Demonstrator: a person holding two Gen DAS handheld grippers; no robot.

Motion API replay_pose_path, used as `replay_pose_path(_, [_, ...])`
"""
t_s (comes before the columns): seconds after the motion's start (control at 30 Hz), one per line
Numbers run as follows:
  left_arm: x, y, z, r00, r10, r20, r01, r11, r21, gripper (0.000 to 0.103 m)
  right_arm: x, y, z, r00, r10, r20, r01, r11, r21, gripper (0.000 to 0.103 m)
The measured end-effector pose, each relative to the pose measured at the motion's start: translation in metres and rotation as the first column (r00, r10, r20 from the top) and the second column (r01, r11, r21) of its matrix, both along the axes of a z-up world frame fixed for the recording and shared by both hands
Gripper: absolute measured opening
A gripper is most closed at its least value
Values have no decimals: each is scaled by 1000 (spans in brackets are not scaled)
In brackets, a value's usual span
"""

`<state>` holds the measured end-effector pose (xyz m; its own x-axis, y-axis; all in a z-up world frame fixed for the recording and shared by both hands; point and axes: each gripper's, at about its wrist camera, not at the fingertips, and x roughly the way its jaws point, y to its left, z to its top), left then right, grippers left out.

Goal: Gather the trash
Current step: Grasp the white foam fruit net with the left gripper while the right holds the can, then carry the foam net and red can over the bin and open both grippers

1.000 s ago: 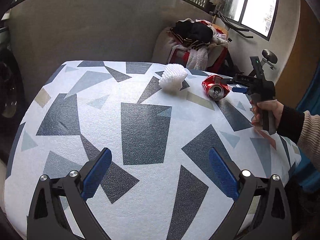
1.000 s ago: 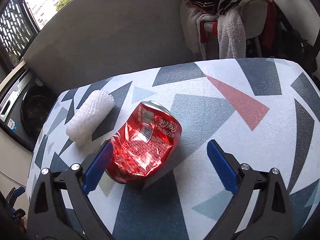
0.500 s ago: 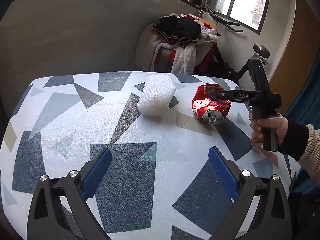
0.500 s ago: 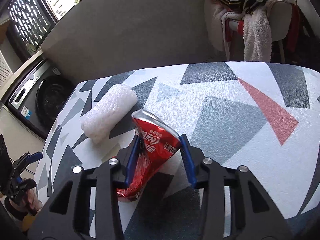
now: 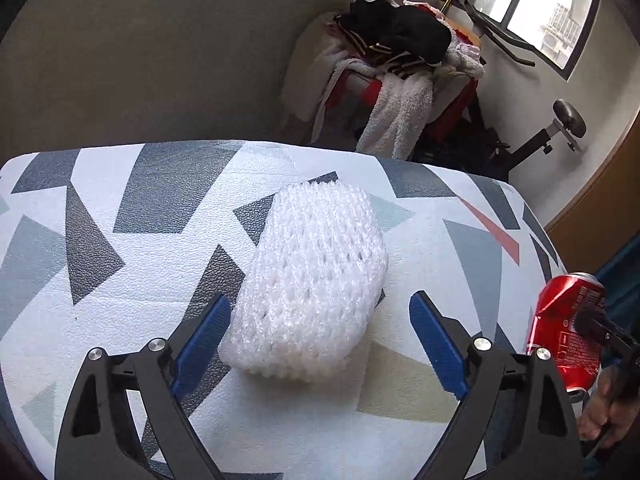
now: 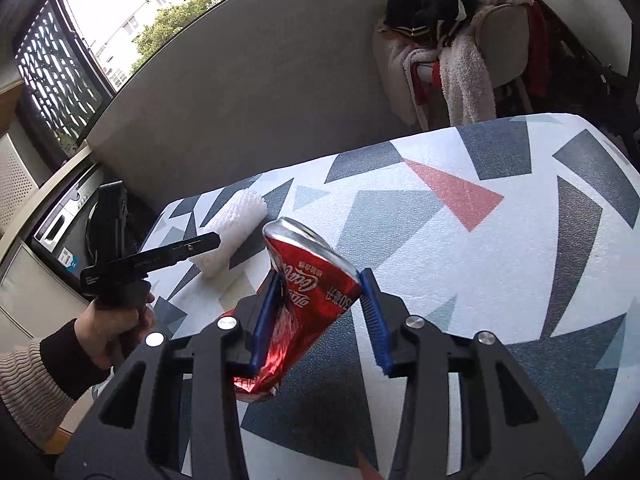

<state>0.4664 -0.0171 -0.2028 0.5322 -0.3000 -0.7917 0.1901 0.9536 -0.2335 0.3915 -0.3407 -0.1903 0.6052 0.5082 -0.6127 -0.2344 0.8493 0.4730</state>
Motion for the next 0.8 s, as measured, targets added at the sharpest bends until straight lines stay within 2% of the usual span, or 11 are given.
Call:
replay_pose_path(0.03, [4,-3,-6,999,-9,-31,10,1000,11,53,-6,-2,1,1000,-4,-3,4,1000,-2,42])
replay_pose_path(0.07, [5,-6,-11,998,-23,-65,25,999,22,37,-12,-4,2,1000,-6,-4,6,1000,-9,42])
replay_pose_path(0.1, [1,-6,-10,998,-25,-55,28,999,41,36,-18,-5,4,1000,-9,-5,9,1000,-17,42])
replay_pose_path(0.13, [-6,-7,-6,999,-35,-34,36,998,46,29,-24,-6,6,1000,-11,-4,11,1000,-20,42])
replay_pose_path(0.17, [-15,-6,-2,999,-49,-22,50,998,45,27,-31,-7,9,1000,-10,-2,10,1000,-17,42])
replay_pose_path(0.33, [-76,5,17,993,-119,0,119,993,19,23,-66,-6,24,1000,4,26,-4,1000,-7,42])
replay_pose_path(0.53, [-175,31,46,986,-160,42,161,986,-41,23,-113,18,35,996,60,62,-62,998,19,42])
replay_pose_path(0.7, [-264,45,62,984,-165,72,168,985,-44,23,-154,44,35,991,118,63,-119,993,15,42])
replay_pose_path(0.8, [-315,47,63,981,-175,86,178,984,-22,23,-177,54,36,988,134,71,-136,990,23,42])
